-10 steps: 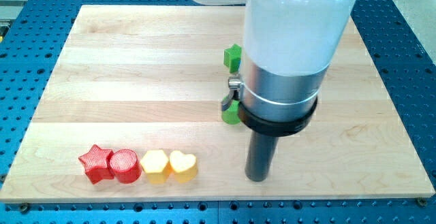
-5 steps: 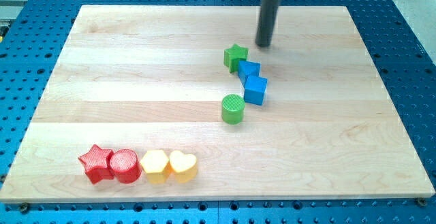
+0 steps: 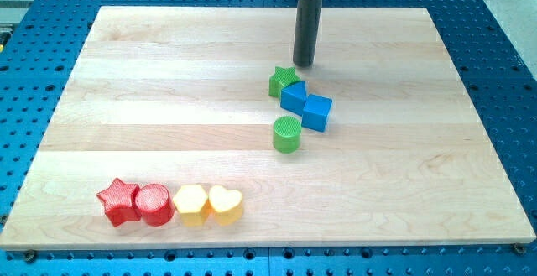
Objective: Move the green blocks to the right of the yellow blocks
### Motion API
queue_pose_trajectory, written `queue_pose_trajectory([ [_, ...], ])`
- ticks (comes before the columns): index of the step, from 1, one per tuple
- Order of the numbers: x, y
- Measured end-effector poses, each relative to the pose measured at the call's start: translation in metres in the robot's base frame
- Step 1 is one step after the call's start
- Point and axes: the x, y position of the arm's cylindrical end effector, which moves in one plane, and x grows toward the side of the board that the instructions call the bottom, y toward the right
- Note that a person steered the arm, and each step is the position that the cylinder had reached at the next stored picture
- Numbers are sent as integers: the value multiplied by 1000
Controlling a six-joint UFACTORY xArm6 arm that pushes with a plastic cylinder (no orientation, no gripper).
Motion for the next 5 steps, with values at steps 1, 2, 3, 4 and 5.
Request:
queue_pose_trajectory([
  [1,15,-20],
  [2,72,-41],
  [3,120,-47],
  [4,142,-47],
  [5,145,-47],
])
